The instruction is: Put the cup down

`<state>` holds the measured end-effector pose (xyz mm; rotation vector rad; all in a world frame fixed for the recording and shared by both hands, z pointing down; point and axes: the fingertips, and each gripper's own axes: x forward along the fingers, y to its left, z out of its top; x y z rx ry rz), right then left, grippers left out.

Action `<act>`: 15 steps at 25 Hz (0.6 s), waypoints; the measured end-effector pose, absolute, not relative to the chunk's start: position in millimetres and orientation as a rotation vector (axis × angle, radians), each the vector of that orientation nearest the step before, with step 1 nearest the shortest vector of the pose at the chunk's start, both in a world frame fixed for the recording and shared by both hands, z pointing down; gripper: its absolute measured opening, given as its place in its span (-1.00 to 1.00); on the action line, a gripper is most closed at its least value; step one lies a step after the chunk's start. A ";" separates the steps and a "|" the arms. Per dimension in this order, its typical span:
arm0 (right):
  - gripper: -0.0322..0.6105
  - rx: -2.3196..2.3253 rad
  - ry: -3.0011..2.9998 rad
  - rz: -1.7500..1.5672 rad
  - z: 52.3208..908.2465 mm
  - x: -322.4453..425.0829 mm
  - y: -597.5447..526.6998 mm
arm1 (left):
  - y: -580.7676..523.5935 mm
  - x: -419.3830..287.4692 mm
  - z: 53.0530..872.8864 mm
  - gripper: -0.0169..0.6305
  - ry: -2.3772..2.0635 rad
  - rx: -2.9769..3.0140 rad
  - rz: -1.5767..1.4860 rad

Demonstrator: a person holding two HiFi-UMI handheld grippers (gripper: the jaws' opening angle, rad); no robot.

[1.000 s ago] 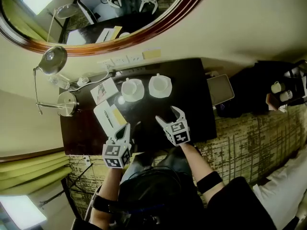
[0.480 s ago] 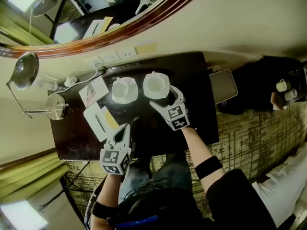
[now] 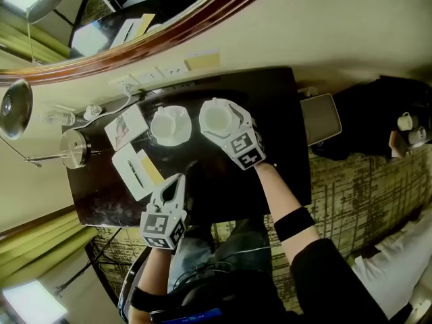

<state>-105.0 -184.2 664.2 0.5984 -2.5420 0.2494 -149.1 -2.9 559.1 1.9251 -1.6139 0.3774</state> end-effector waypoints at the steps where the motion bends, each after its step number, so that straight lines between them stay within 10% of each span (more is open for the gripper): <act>1: 0.71 0.586 -2.544 0.241 665.2 -107.7 -185.3 | -3.0 -148.8 561.2 -0.95 -1.613 1.925 0.382; 15: 0.43 0.464 -2.604 0.187 655.6 -107.5 -183.4 | -1.7 -152.5 572.9 -0.95 -1.636 1.906 0.420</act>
